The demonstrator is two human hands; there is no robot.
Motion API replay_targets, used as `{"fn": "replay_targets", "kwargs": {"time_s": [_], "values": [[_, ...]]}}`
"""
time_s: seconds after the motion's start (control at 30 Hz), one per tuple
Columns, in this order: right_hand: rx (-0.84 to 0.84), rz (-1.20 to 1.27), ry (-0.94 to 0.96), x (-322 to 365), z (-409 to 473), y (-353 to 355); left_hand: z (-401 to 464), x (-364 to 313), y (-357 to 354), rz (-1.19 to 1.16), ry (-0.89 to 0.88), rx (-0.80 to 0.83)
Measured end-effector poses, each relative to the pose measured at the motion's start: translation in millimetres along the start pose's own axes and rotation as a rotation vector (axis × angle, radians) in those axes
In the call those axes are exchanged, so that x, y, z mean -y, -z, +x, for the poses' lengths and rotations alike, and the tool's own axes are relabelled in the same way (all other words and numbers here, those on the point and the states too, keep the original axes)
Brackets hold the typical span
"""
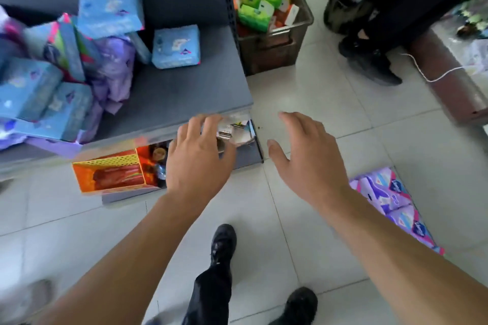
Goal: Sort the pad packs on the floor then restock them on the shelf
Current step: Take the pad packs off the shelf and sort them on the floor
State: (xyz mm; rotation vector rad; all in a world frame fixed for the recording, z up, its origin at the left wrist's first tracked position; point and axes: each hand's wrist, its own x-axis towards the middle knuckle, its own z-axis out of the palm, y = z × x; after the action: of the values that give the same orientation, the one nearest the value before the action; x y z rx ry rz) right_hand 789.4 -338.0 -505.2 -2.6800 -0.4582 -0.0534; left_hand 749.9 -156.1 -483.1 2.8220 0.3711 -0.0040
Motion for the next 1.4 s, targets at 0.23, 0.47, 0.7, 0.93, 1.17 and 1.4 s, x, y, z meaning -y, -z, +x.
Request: {"fn": "replay_targets", "kwargs": {"time_s": [0.23, 0.47, 0.7, 0.93, 1.17, 1.4], "values": [[0.072, 0.068, 0.086, 100.0, 118.0, -77.8, 75.9, 108.8, 3.8, -0.064, 0.139, -0.016], [-0.026, 0.082, -0.162, 164.0, 243.5, -167.4, 131.0, 170.9, -5.9, -0.154, 0.196, -0.027], [0.074, -0.073, -0.299, 180.4, 276.6, -208.3, 151.1, 183.9, -15.0, -0.209, 0.214, 0.007], [-0.106, 0.004, -0.304, 163.1, 245.1, -188.2, 153.7, 183.8, -19.2, -0.239, 0.206, -0.022], [0.062, 1.061, -0.35, 126.2, 138.1, -94.6, 138.0, 139.6, -20.1, -0.821, 0.257, 0.049], [0.197, 1.892, -0.824, 55.6, 29.1, -42.7, 99.1, 40.3, -24.8, -1.371, 0.358, 0.507]]}}
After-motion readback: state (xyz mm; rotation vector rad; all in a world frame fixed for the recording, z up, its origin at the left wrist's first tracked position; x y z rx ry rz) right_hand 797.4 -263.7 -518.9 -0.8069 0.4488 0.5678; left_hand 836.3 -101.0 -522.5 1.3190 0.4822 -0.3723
